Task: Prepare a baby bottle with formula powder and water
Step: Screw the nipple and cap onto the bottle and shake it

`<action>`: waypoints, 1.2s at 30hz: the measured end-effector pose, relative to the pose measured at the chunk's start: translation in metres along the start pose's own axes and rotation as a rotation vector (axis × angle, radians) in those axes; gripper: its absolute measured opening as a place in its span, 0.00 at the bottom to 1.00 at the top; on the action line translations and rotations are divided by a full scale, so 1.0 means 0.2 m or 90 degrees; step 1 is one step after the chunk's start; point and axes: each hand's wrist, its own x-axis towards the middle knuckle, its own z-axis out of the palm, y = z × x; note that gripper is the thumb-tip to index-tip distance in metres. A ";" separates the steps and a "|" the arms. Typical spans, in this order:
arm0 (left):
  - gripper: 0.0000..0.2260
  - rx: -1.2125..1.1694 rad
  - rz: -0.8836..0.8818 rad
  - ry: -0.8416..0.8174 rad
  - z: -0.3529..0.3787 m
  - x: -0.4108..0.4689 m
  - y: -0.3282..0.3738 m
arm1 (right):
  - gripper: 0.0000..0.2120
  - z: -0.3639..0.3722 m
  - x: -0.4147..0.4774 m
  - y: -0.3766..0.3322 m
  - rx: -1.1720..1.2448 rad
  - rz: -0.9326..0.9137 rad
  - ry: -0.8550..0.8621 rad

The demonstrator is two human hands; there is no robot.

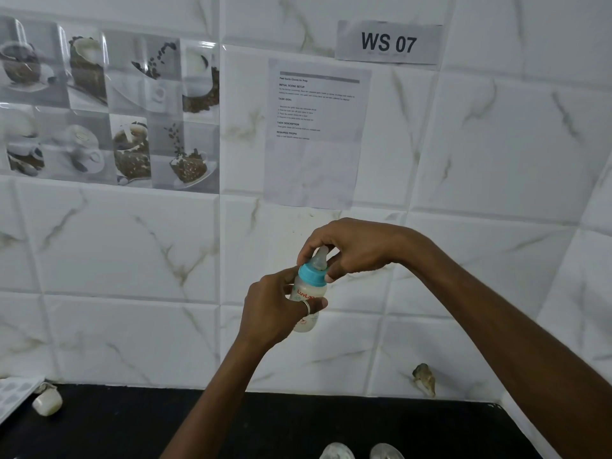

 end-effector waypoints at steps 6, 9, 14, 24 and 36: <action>0.30 0.004 -0.001 0.018 0.02 0.00 0.01 | 0.19 0.01 0.00 0.02 -0.019 0.029 0.014; 0.30 0.005 -0.001 0.026 0.03 -0.01 0.02 | 0.19 0.02 0.00 0.01 -0.042 0.051 0.018; 0.30 -0.001 0.001 0.042 0.05 -0.03 0.02 | 0.19 0.03 0.00 -0.02 -0.091 0.081 0.022; 0.29 -0.018 0.009 0.050 0.04 -0.05 0.02 | 0.24 0.05 -0.02 0.00 -0.032 0.124 0.068; 0.28 -0.056 0.005 0.020 0.02 -0.04 0.02 | 0.20 0.20 -0.08 0.13 0.359 0.024 0.149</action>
